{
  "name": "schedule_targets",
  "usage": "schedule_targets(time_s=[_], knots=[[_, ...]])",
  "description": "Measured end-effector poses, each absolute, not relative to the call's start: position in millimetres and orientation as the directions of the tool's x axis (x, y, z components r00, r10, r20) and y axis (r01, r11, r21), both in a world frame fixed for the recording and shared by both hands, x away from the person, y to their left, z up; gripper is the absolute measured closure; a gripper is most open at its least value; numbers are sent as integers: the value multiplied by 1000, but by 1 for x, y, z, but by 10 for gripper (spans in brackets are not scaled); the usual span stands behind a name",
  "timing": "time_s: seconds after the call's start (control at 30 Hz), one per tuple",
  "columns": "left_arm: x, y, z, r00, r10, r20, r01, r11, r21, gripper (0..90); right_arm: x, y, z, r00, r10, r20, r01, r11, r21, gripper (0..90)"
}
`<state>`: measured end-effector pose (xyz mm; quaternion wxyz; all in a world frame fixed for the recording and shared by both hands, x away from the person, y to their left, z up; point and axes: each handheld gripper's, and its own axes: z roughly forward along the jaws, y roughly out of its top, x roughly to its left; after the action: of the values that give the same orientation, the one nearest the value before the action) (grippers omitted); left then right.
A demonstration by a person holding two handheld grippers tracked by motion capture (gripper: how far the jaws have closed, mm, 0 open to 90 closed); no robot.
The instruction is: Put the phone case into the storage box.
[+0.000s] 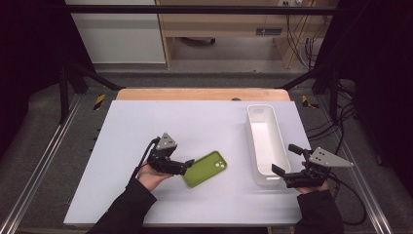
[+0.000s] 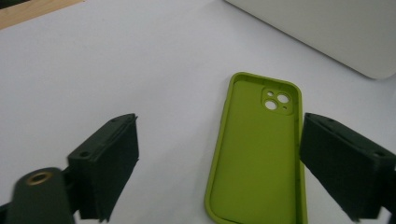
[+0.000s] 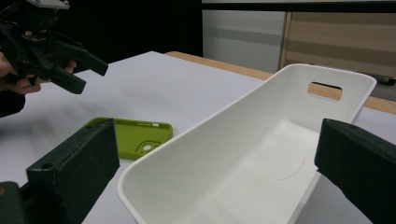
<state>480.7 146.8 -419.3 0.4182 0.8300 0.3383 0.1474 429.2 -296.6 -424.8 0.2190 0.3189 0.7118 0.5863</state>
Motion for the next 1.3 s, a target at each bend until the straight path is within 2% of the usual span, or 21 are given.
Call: schedule_targets(time_s=[0.13, 0.47, 1.3], knots=[[481, 143, -416, 739, 674, -20, 420, -437, 795, 54, 429, -297, -425, -701, 711, 62, 197, 109, 974, 4], [487, 130, -415, 771, 636, 16, 393, -495, 775, 20, 429, -297, -425, -700, 711, 62, 197, 108, 974, 4], [507, 115, -448, 778, 627, 39, 437, -585, 683, 7, 429, -297, -425, -701, 710, 65, 198, 106, 974, 4]])
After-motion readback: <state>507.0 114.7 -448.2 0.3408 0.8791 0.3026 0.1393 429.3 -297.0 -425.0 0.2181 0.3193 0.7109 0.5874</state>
